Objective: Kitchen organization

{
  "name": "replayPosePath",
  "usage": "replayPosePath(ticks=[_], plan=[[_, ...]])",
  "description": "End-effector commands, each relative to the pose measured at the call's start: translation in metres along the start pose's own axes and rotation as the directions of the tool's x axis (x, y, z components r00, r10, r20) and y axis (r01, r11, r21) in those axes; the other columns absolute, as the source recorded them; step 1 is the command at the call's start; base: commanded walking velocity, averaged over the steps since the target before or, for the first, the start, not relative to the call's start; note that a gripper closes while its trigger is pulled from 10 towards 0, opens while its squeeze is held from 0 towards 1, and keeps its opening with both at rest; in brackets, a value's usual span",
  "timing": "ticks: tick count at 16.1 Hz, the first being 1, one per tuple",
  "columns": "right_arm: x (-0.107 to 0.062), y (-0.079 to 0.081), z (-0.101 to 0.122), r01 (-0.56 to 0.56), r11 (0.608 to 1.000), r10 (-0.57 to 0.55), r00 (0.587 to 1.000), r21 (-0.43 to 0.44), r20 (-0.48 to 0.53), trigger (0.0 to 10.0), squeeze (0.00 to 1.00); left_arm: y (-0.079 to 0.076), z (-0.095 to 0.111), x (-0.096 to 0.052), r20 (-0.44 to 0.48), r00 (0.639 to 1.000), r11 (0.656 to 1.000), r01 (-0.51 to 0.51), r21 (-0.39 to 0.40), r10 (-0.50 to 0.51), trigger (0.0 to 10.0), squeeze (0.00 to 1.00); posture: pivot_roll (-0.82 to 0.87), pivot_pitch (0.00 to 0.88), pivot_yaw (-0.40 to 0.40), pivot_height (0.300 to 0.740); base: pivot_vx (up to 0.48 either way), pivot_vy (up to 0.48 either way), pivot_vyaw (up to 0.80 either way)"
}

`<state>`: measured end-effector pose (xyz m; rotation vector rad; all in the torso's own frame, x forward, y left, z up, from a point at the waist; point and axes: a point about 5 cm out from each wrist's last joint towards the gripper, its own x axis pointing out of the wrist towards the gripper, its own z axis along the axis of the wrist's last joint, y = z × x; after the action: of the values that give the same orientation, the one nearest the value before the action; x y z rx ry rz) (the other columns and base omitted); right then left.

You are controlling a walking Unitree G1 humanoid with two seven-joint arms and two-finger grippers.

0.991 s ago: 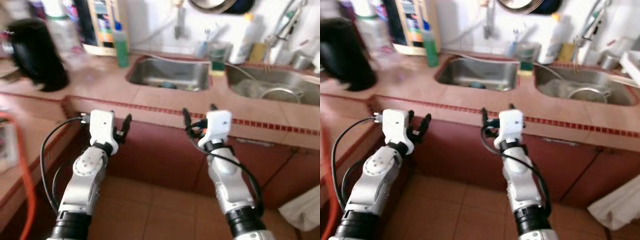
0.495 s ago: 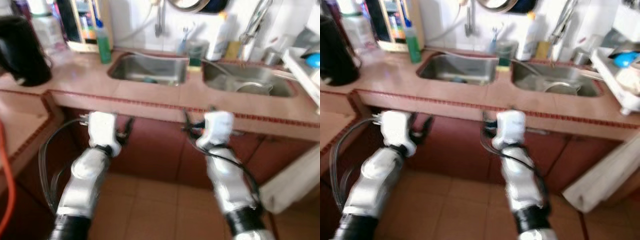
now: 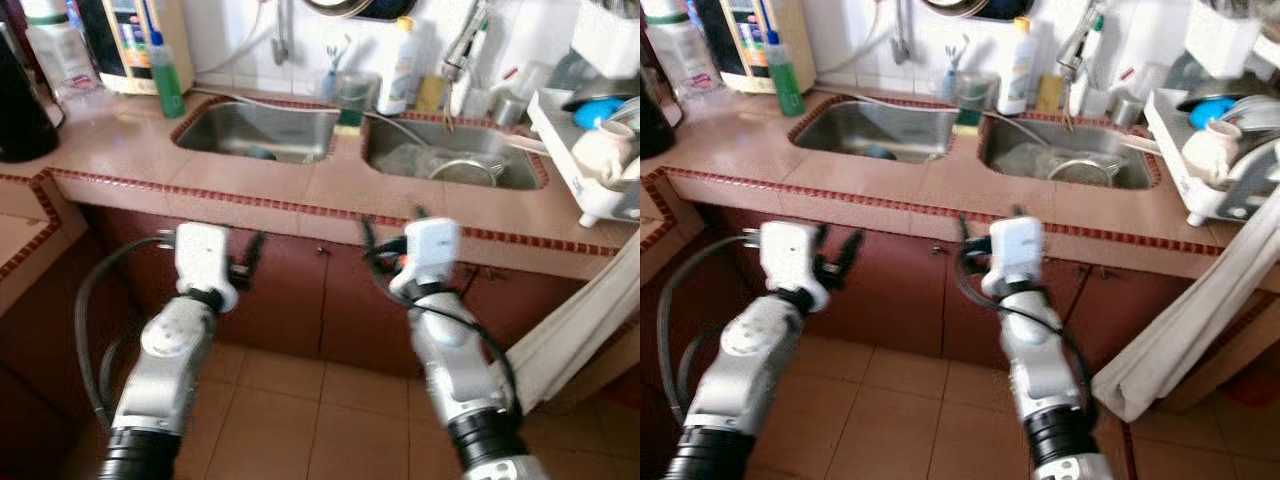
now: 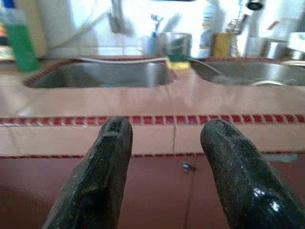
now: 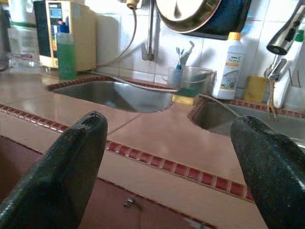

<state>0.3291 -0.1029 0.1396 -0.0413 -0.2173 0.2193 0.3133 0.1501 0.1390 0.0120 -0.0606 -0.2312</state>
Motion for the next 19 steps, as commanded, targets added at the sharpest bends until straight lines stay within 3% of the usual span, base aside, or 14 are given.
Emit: replayPosePath(ticks=[1, 5, 8, 10, 11, 12, 13, 14, 15, 16, 17, 19], plan=[[-0.001, -0.008, 0.001, 0.016, 1.0, -0.016, 1.0, -0.013, 0.003, 10.0, 0.0, -0.006, 0.004, 0.003, 0.021, 1.0, 1.0, 0.003, -0.003, -0.003, 10.0, 0.0, -0.14, 0.0, 0.007, 0.736, 0.0, 0.0, 0.0], [-0.004, -0.006, -0.003, 0.0, 1.0, 0.0, 1.0, -0.013, -0.014, 10.0, 0.0, -0.003, -0.002, 0.002, -0.013, 1.0, 1.0, -0.027, 0.005, 0.027, 10.0, 0.0, -0.13, 0.0, 0.005, 0.736, 0.0, 0.0, 0.0], [-0.012, -0.002, -0.017, -0.033, 0.999, 0.032, 0.997, -0.009, -0.066, 10.0, 0.0, 0.0, -0.014, -0.006, -0.022, 0.999, 0.997, -0.036, 0.063, 0.037, 10.0, 0.0, -0.12, 0.0, 0.001, 0.736, 0.0, 0.0, 0.0], [-0.036, -0.003, -0.058, -0.074, 0.997, 0.069, 0.973, -0.014, -0.22, 10.0, 0.0, -0.001, -0.052, -0.022, -0.114, 0.993, 0.992, -0.009, 0.123, 0.023, 10.0, 0.0, -0.12, 0.0, 0.004, 0.736, 0.0, 0.0, 0.0], [-0.058, -0.007, -0.087, -0.078, 0.997, 0.074, 0.937, 0.004, -0.342, 10.0, 0.0, -0.002, -0.08, -0.037, -0.202, 0.979, 0.991, 0.026, 0.129, 0.001, 10.0, 0.0, -0.12, 0.0, 0.003, 0.736, 0.0, 0.0, 0.0], [-0.067, -0.009, -0.098, -0.074, 0.997, 0.074, 0.918, 0.015, -0.39, 10.0, 0.0, -0.002, -0.091, -0.043, -0.244, 0.97, 0.992, 0.037, 0.122, -0.006, 10.0, 0.0, -0.12, 0.0, 0.004, 0.736, 0.0, 0.0, 0.0], [-0.09, -0.014, -0.12, -0.076, 0.997, 0.062, 0.865, -0.009, -0.498, 10.0, 0.0, -0.003, -0.117, -0.058, -0.342, 0.94, 0.994, 0.051, 0.099, -0.014, 10.0, 0.0, -0.12, 0.0, 0.006, 0.736, 0.0, 0.0, 0.0], [-0.09, -0.014, -0.12, -0.076, 0.997, 0.062, 0.865, -0.009, -0.498, 10.0, 0.0, -0.003, -0.117, -0.058, -0.342, 0.94, 0.994, 0.051, 0.099, -0.014, 10.0, 0.0, -0.12, 0.0, 0.006, 0.736, 0.0, 0.0, 0.0], [-0.103, -0.017, -0.131, -0.082, 0.996, 0.056, 0.829, -0.021, -0.557, 10.0, 0.0, -0.003, -0.13, -0.067, -0.397, 0.918, 0.994, 0.061, 0.089, -0.021, 10.0, 0.0, -0.12, 0.0, 0.007, 0.736, 0.0, 0.0, 0.0], [-0.14, -0.024, -0.156, -0.069, 0.997, 0.034, 0.713, -0.022, -0.7, 10.0, 0.0, -0.005, -0.162, -0.091, -0.54, 0.841, 0.996, 0.075, 0.057, -0.032, 10.0, 0.0, -0.12, 0.0, 0.007, 0.736, 0.0, 0.0, 0.0], [-0.164, -0.029, -0.169, -0.049, 0.998, 0.006, 0.626, -0.031, -0.78, 10.0, 0.0, -0.006, -0.18, -0.107, -0.616, 0.788, 0.996, 0.075, 0.054, -0.026, 10.0, 0.0, -0.12, 0.0, 0.006, 0.736, 0.0, 0.0, 0.0], [-0.204, -0.036, -0.183, 0.012, 0.999, -0.042, 0.49, -0.042, -0.871, 10.0, 0.0, -0.008, -0.203, -0.136, -0.753, 0.658, 0.996, 0.074, 0.059, -0.004, 10.0, 0.0, -0.12, 0.0, 0.008, 0.736, 0.0, 0.0, 0.0]])
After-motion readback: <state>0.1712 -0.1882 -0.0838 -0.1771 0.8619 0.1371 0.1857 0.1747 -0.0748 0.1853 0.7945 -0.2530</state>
